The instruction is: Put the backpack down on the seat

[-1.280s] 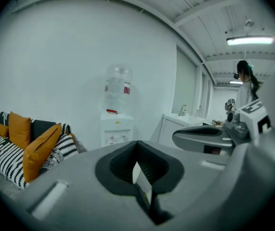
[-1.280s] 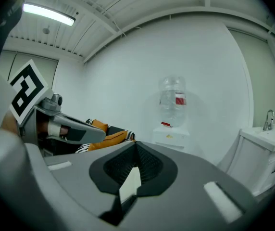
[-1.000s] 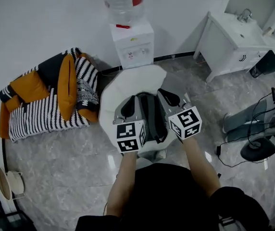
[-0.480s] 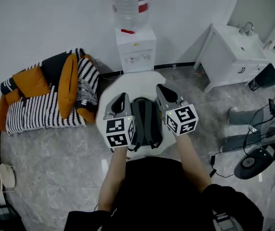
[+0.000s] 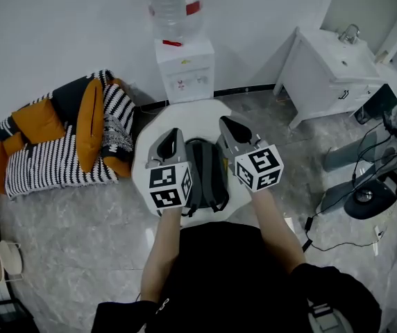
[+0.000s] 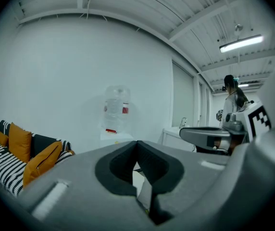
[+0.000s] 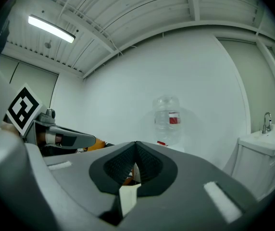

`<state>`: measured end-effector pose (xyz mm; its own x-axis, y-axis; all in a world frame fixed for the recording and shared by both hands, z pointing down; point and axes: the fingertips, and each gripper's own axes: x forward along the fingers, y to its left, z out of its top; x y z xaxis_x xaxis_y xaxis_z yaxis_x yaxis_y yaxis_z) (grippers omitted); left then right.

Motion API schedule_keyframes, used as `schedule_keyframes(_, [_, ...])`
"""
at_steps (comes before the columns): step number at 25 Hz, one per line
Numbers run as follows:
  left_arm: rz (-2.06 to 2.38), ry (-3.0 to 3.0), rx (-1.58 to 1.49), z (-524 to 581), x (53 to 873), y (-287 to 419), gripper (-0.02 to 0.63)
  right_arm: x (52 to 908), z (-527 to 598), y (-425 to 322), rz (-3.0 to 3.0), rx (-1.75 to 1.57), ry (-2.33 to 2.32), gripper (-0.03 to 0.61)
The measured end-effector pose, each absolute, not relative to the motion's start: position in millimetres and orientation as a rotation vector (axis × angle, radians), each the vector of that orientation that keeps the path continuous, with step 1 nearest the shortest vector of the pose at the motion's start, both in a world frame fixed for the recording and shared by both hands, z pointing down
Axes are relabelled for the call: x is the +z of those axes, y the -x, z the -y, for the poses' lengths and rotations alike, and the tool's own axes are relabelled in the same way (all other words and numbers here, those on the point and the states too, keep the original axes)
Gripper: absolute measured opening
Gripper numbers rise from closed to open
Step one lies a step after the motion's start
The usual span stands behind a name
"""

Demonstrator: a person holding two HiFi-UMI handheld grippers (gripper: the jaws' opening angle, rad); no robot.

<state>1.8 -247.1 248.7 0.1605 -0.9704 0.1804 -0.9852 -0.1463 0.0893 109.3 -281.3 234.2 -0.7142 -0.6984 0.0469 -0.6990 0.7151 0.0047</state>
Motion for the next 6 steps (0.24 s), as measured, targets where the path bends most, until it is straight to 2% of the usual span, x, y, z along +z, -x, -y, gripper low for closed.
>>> schedule_keyframes(6, [1.915,-2.233,0.129,264,246,-15,0.000,232,298,-120,2.869,0.032,-1.147,0.007])
